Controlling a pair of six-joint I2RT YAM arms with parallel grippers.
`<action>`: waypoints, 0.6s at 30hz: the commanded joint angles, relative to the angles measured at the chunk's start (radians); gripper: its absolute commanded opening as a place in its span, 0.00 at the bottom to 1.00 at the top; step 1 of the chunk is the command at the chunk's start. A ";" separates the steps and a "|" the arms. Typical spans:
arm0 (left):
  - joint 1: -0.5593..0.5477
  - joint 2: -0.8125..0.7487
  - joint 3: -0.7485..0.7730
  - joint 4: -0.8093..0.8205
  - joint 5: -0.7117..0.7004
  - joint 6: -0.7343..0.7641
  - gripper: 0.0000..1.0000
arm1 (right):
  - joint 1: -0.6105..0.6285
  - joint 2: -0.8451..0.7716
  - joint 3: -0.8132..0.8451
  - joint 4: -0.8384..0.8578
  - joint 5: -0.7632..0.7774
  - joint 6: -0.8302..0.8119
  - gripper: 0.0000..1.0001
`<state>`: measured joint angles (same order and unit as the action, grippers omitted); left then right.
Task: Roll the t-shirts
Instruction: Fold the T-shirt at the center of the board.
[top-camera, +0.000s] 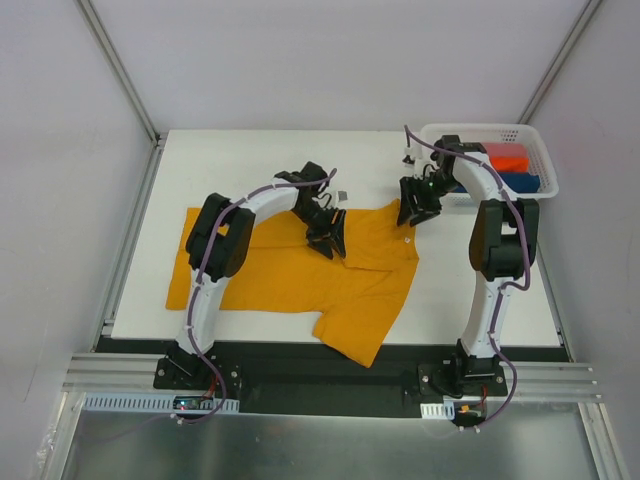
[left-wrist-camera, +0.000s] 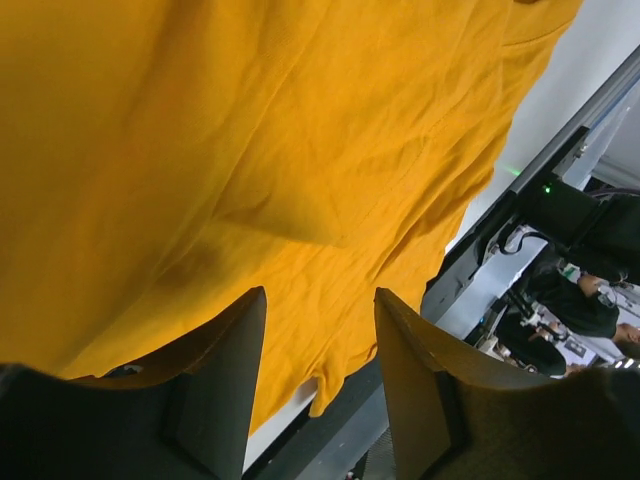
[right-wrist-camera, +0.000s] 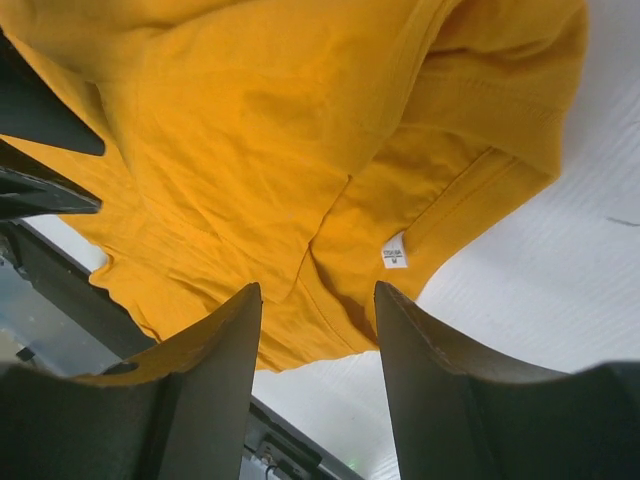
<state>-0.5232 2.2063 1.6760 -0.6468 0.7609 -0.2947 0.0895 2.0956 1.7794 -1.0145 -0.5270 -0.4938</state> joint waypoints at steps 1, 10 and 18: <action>-0.061 0.041 0.036 0.022 0.038 -0.086 0.48 | -0.002 -0.051 -0.047 -0.024 -0.047 0.024 0.52; -0.077 0.086 0.056 0.027 0.040 -0.087 0.27 | -0.004 -0.059 -0.094 -0.007 -0.041 0.024 0.51; -0.077 0.059 0.080 0.033 0.089 -0.044 0.00 | 0.013 -0.078 -0.149 -0.038 -0.067 0.040 0.50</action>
<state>-0.6052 2.2890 1.7107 -0.6075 0.7929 -0.3523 0.0917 2.0933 1.6848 -1.0092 -0.5522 -0.4744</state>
